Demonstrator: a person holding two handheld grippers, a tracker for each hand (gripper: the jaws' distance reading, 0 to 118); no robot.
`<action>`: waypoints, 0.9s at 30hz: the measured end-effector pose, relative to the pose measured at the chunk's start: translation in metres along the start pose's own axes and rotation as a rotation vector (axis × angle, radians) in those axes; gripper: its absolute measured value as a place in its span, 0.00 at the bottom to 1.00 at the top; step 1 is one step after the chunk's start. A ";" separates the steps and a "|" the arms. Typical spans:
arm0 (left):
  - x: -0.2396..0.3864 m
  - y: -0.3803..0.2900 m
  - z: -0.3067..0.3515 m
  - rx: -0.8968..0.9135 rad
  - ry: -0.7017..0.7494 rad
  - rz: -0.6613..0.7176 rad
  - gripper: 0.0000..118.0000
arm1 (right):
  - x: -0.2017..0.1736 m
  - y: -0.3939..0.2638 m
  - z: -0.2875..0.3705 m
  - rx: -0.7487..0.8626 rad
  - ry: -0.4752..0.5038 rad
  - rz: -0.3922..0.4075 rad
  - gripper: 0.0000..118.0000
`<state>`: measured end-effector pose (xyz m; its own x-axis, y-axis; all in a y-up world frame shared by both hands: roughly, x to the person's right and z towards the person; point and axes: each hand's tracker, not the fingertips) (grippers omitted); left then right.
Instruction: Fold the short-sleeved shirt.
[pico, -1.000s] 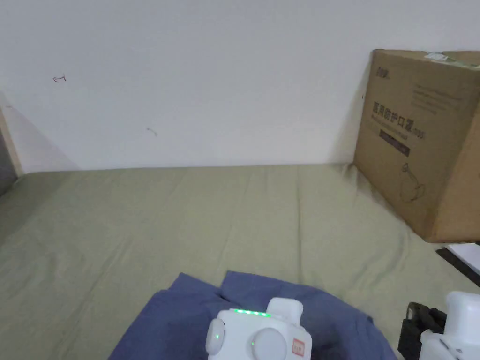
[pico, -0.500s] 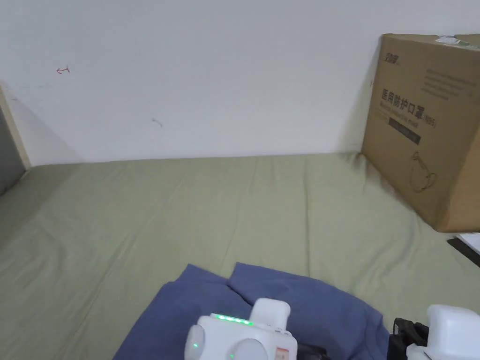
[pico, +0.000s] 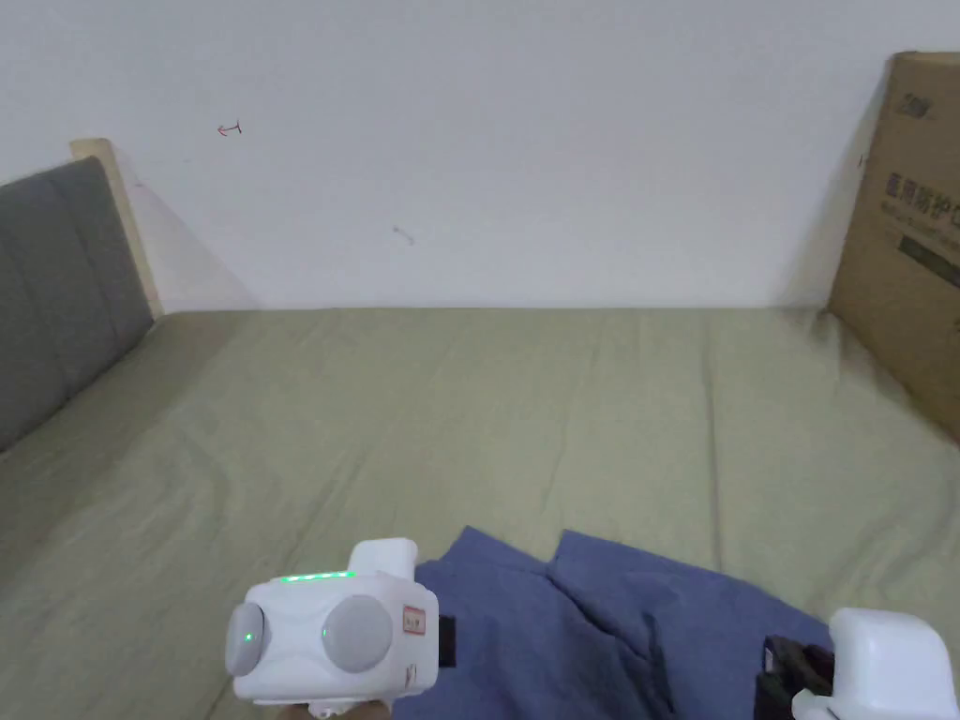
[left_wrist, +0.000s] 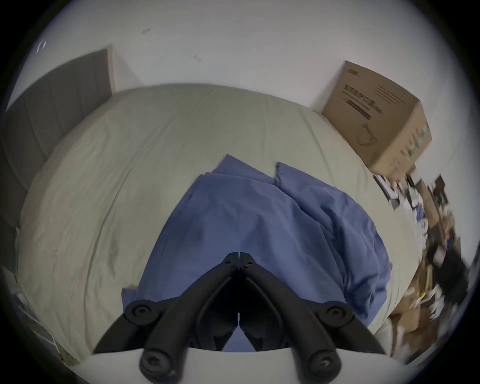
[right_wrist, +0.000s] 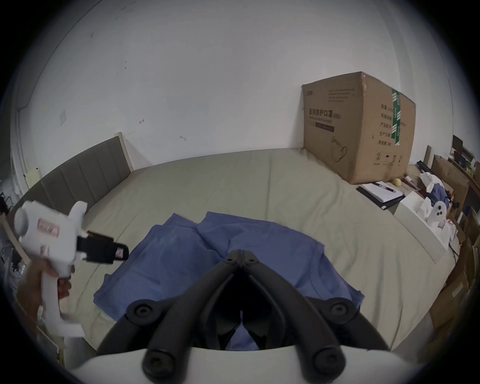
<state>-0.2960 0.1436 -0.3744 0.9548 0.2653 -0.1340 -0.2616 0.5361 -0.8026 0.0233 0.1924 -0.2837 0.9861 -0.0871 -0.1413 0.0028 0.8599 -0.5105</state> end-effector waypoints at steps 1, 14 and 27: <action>-0.004 0.015 -0.011 -0.023 0.006 0.031 0.05 | 0.000 0.001 -0.005 -0.005 -0.004 0.004 0.00; 0.017 0.138 -0.178 -0.215 0.111 -0.111 0.89 | 0.038 0.000 -0.073 -0.110 -0.089 -0.023 0.00; 0.013 0.126 -0.175 -0.119 0.188 -0.186 0.00 | 0.075 -0.005 -0.074 -0.146 -0.144 -0.120 0.00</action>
<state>-0.2920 0.0737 -0.5789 0.9971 0.0118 -0.0750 -0.0720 0.4606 -0.8847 0.0847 0.1446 -0.3544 0.9937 -0.1031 0.0450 0.1081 0.7651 -0.6348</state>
